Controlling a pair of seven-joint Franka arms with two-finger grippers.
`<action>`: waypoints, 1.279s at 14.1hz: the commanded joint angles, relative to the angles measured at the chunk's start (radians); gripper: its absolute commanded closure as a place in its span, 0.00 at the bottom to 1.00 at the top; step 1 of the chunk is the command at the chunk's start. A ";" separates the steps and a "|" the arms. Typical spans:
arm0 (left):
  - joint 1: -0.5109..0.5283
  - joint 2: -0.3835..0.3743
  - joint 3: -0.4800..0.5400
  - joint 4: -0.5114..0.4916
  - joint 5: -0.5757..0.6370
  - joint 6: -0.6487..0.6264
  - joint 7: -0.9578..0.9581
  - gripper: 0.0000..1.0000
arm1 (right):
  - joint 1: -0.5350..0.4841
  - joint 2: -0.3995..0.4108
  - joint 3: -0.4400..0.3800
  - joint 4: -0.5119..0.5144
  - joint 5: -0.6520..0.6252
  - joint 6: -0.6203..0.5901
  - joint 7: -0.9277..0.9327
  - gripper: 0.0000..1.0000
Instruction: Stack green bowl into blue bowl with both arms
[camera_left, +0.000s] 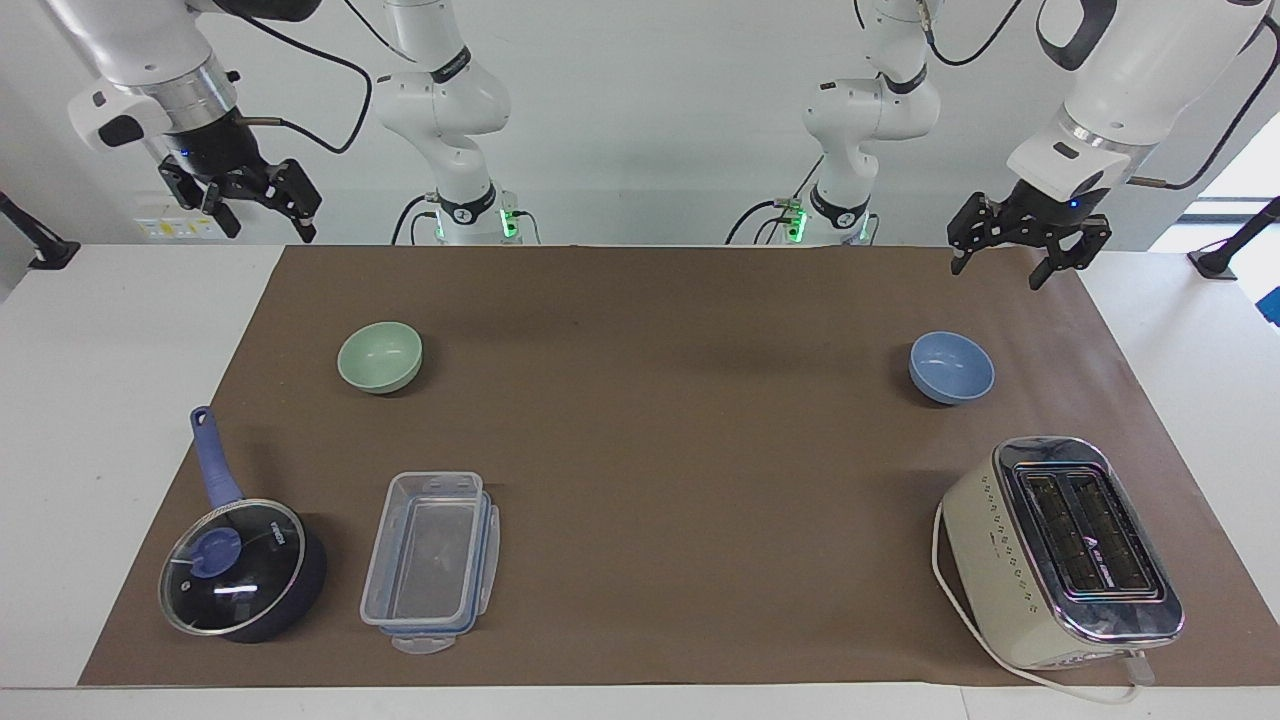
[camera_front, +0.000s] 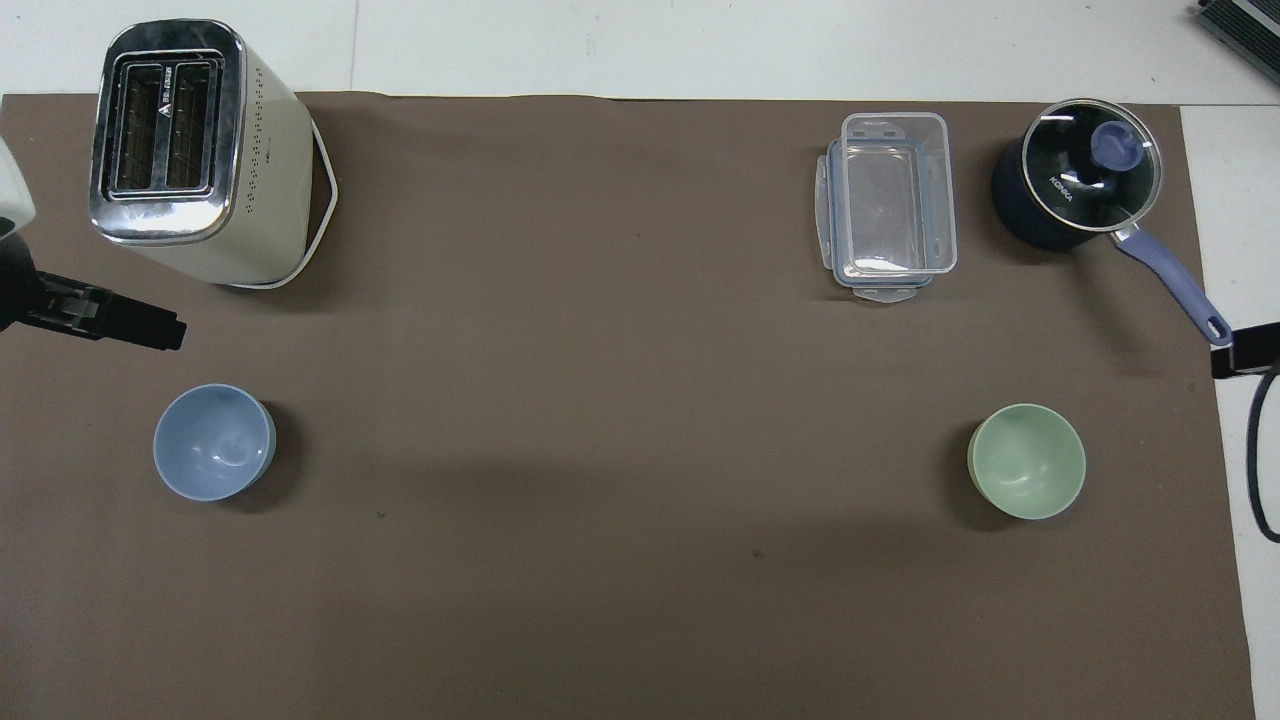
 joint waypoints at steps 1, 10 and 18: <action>-0.006 -0.003 0.003 0.013 0.016 -0.026 -0.007 0.00 | 0.001 -0.010 0.019 0.018 -0.017 -0.007 0.023 0.00; -0.009 -0.006 0.003 0.013 0.016 -0.023 -0.008 0.00 | -0.001 -0.020 0.042 -0.003 -0.017 0.003 0.072 0.00; -0.004 -0.009 0.003 0.012 0.016 -0.025 -0.011 0.00 | -0.001 -0.020 0.052 -0.001 -0.017 0.013 0.075 0.00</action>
